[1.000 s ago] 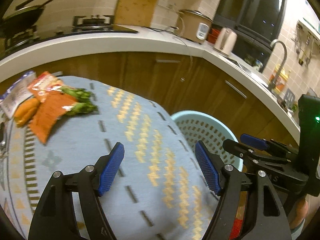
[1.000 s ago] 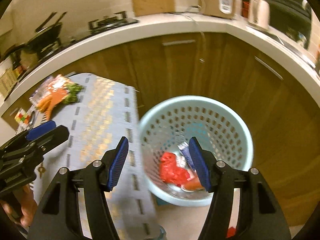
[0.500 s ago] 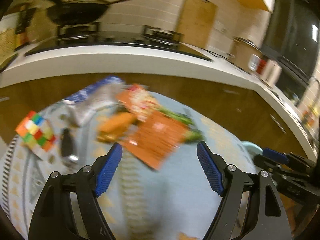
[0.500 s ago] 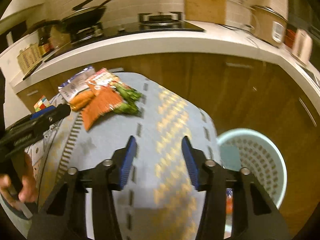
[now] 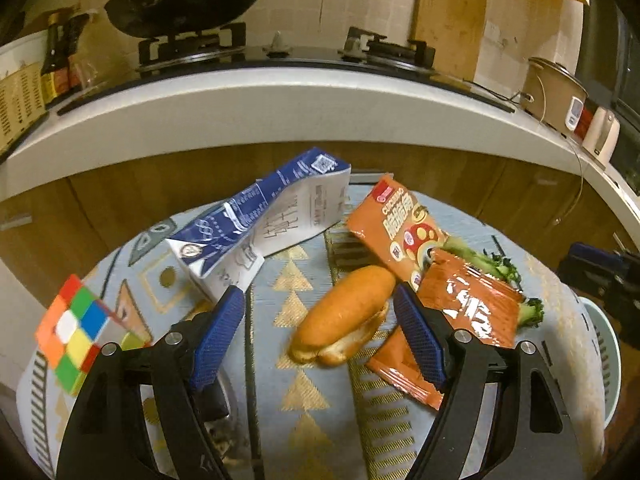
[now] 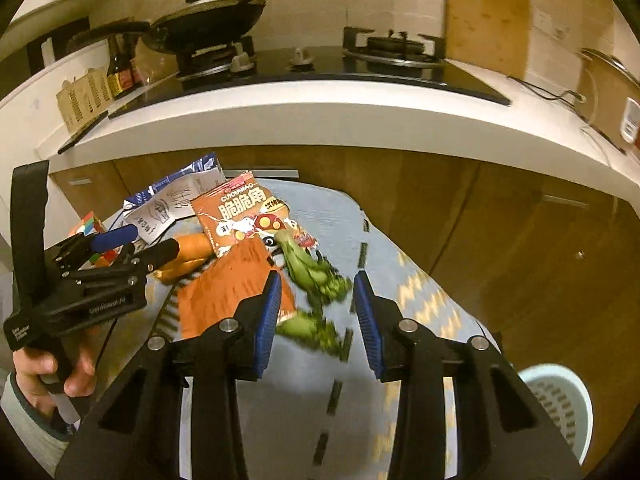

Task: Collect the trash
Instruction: 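Move both tools back over the table toward the bread roll and greens, then grasp the bok choy with the right gripper while the left gripper grasps the bread roll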

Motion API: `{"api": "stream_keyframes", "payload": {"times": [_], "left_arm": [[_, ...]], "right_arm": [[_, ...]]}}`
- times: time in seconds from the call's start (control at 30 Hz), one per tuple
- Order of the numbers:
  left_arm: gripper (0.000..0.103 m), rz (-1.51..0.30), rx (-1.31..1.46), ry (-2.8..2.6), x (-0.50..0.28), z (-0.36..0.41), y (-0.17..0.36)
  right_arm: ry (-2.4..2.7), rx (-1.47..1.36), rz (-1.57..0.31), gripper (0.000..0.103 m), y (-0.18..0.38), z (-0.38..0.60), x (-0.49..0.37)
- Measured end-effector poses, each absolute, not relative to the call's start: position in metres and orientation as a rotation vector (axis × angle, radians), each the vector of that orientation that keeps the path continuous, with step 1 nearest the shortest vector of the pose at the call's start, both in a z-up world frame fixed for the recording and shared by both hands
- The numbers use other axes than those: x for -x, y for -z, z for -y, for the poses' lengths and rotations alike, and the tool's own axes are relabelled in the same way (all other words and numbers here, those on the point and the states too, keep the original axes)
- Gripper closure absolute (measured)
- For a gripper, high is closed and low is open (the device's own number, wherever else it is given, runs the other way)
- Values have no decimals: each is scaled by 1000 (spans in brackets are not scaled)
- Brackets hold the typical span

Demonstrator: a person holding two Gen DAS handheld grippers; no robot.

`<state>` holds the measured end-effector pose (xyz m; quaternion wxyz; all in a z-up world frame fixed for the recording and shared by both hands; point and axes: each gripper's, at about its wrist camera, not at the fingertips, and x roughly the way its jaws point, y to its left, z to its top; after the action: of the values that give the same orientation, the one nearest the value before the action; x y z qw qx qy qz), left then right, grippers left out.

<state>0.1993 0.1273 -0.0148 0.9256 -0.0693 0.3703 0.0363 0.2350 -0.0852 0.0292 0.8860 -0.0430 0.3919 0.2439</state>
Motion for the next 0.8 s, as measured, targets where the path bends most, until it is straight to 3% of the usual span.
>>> {"api": "stream_keyframes", "payload": {"times": [0.1,0.17,0.23,0.53,0.63,0.8], "left_arm": [[29,-771,166,-42,-203,-129,20],[35,-778,170,-28,-205,-129,23],[54,-811,175,11,-207,-127,29],[69,-779,162,30,-200,-124,29],[75,-767,199,34,-197,-130,28],[79,-744,244,23,-191,-140,26]], "right_arm": [[-550,93,-851,69,-20,78,-254],[-556,109,-859,69,-16,73,-261],[-558,132,-868,69,-11,68,-271],[-617,177,-914,69,13,53,-288],[-594,262,-938,63,26,37,-288],[-592,217,-922,67,25,35,-291]]}}
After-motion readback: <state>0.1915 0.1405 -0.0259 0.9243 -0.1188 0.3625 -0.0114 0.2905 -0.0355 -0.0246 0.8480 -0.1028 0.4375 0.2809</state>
